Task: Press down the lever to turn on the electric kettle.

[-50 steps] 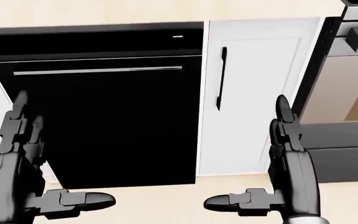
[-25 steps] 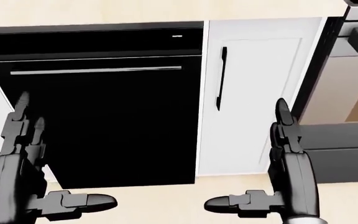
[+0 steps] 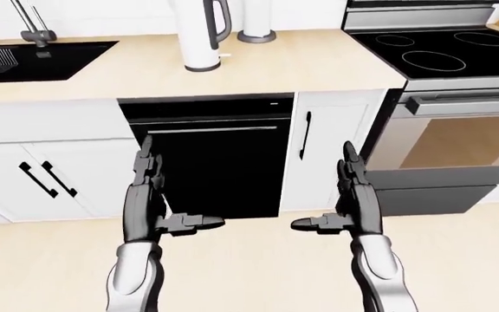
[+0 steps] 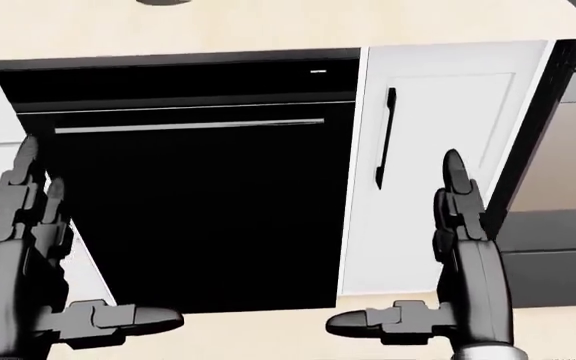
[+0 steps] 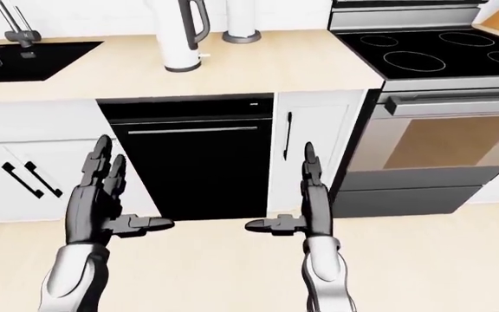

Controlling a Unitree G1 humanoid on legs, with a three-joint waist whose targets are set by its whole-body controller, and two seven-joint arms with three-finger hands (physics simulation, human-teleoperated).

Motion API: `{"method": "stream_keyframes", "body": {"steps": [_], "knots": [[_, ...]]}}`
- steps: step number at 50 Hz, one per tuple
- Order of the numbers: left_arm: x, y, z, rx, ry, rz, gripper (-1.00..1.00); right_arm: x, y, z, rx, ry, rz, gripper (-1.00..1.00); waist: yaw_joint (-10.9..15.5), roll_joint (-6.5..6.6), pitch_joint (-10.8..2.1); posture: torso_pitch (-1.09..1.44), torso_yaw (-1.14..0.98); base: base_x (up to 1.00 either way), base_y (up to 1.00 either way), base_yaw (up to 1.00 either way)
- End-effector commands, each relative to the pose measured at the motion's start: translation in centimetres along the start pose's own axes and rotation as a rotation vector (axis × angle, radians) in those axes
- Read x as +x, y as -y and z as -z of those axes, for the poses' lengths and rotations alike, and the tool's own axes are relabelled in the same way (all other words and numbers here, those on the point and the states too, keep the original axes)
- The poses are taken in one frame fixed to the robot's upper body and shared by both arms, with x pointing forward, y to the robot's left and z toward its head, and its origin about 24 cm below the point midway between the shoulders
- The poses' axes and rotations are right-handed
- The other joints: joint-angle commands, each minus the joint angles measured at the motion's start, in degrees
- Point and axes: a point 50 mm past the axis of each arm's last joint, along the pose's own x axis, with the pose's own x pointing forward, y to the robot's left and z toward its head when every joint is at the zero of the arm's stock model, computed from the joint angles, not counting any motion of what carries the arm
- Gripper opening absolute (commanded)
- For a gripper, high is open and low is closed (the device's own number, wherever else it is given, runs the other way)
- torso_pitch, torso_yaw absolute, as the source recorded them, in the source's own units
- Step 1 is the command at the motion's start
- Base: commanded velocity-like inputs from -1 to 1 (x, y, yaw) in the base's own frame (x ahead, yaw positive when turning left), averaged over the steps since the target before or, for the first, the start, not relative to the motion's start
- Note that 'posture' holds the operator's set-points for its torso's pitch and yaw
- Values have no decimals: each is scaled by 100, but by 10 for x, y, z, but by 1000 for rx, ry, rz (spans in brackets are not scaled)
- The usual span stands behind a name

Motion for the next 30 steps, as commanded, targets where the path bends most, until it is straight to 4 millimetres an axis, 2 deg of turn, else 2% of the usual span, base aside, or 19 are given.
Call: {"method": "stream_keyframes", "body": {"steps": [1, 3, 6, 9, 11, 12, 13, 14, 15, 16, 17, 19, 23, 25, 26, 27, 28, 29, 30], "knots": [[1, 0, -13, 0, 68, -1, 100, 1, 0, -11, 0, 62, -2, 100, 34, -29, -91, 0, 0, 0, 11, 0], [1, 0, -12, -1, 68, 0, 100, 1, 0, -11, 2, 63, -1, 100, 31, -9, -52, 0, 0, 0, 11, 0], [1, 0, -13, 0, 68, -1, 100, 1, 0, -11, 2, 63, -1, 100, 22, -149, -86, 0, 0, 0, 11, 0], [1, 0, -12, 0, 67, -1, 100, 1, 0, -11, 2, 63, -2, 100, 6, -295, -46, 0, 0, 0, 11, 0], [1, 0, -12, -1, 67, -1, 100, 1, -1, -11, 2, 62, -4, 100, -2, -446, -47, 0, 0, 0, 11, 0], [0, 1, -12, -1, 67, 0, 100, 1, -1, -10, 1, 61, -4, 100, -6, -552, -59, 0, 0, 0, 12, 0], [0, 1, -12, -1, 66, -1, 100, 1, -1, -10, 2, 61, -4, 100, -14, -711, -105, 0, 0, 0, 11, 0], [0, 0, -12, -1, 66, -1, 100, 1, -1, -10, 2, 62, -4, 100, -30, -798, -110, 0, 0, 0, 11, 0], [0, 1, -12, -1, 66, -1, 100, 1, -1, -10, 2, 62, -4, 100, -79, -565, -83, 0, 0, 0, 11, 0], [0, 1, -12, -1, 66, -1, 100, 2, -1, -10, 1, 62, -4, 100, -27, -653, -89, 0, 0, 0, 11, 0], [0, 0, -12, -1, 66, -1, 100, 2, -1, -10, 0, 61, -4, 100, -47, -643, -106, 0, 0, 0, 10, 0], [0, 0, -12, 0, 67, -2, 100, 2, -1, -10, 0, 61, -4, 100, -26, -570, -137, 0, 0, 0, 11, 0], [0, 1, -12, 1, 68, 1, 100, 1, 0, -11, 0, 64, -4, 100, -26, -331, -43, 0, 0, 0, 12, 0], [-1, 1, -13, 1, 68, 0, 100, 1, -1, -11, -1, 63, -5, 100, -41, -83, -52, 0, 0, 0, 11, 0], [-1, 1, -13, 1, 68, 0, 100, 1, -1, -11, -1, 63, -5, 100, -39, 122, -109, 0, 0, 0, 11, 0], [-1, 1, -13, 1, 68, 0, 100, 1, -1, -11, -1, 63, -5, 100, -18, 248, -97, 0, 0, 0, 12, 0], [-1, 1, -12, 1, 68, 1, 100, 1, -1, -11, -1, 63, -4, 100, 24, -30, -47, 0, 0, 0, 11, 0], [-1, 1, -12, 1, 67, 1, 100, 1, -1, -11, -1, 63, -5, 100, -16, 49, -60, 0, 0, 0, 11, 0], [-1, 1, -12, 1, 67, 0, 100, 1, -1, -11, -1, 63, -5, 100, 18, 10, -72, 0, 0, 0, 11, 0]]}}
